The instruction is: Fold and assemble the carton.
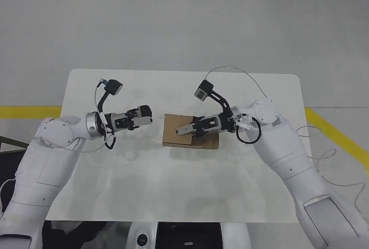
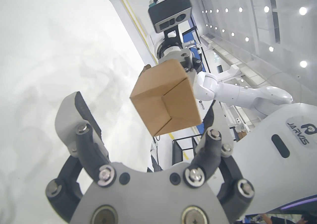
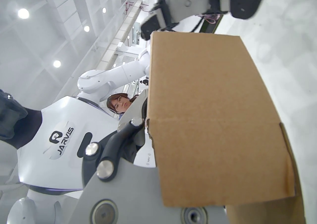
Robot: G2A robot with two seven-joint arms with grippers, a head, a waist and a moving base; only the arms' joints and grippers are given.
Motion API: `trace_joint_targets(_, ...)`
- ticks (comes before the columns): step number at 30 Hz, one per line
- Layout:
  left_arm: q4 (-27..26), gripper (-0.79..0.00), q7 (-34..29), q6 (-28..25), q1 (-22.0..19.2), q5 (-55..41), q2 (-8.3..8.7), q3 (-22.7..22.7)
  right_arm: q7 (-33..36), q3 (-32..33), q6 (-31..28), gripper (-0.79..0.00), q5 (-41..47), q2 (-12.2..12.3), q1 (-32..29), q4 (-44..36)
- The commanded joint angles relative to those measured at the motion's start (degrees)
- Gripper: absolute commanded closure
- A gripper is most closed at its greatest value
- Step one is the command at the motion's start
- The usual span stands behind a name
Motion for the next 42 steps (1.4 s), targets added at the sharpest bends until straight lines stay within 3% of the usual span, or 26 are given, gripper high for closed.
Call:
trace_joint_targets(1,-0.3,-0.785,2.1,-2.6,0.4,1.4,0.03,-0.7,-0.4,-0.8,1.0,0.000,-1.6,-0.1,0.5,1.4)
trace_joint_targets(7,-1.6,-0.785,9.5,-11.0,1.7,9.1,-0.06,-2.2,-1.8,-3.8,1.0,0.000,-4.0,-1.2,2.1,6.7)
trace_joint_targets(16,-3.5,-0.785,23.3,-23.8,4.1,33.2,-0.75,-3.7,-3.4,-7.4,-1.6,0.000,-5.4,-3.3,4.0,15.8)
trace_joint_targets(22,-10.5,-0.785,39.3,-23.9,6.8,61.8,-1.27,-3.9,-3.2,-8.0,-4.2,0.000,-4.7,-4.3,5.2,20.5)
trace_joint_targets(28,-9.9,-0.785,58.7,-23.9,7.3,87.6,-0.83,-0.1,-3.0,-8.6,-5.9,-0.006,-5.3,-5.2,6.7,24.6)
trace_joint_targets(33,-6.1,-0.785,71.0,-23.9,4.8,102.3,-0.27,3.6,-3.0,-9.1,-6.9,-0.099,-5.5,-5.9,7.4,27.2)
trace_joint_targets(35,-4.6,-0.785,74.7,-23.9,3.7,106.1,-0.16,5.1,-3.1,-9.2,-7.2,-0.203,-5.5,-6.2,7.6,28.0)
trace_joint_targets(38,-2.8,-0.785,78.8,-23.9,2.3,110.0,-0.09,7.1,-3.1,-8.9,-7.7,-0.320,-4.9,-6.4,7.7,29.0)
trace_joint_targets(42,-1.0,-0.785,82.0,-23.9,0.6,113.0,-0.18,9.3,-2.4,-8.3,-7.8,-0.376,-4.7,-6.4,8.2,29.7)
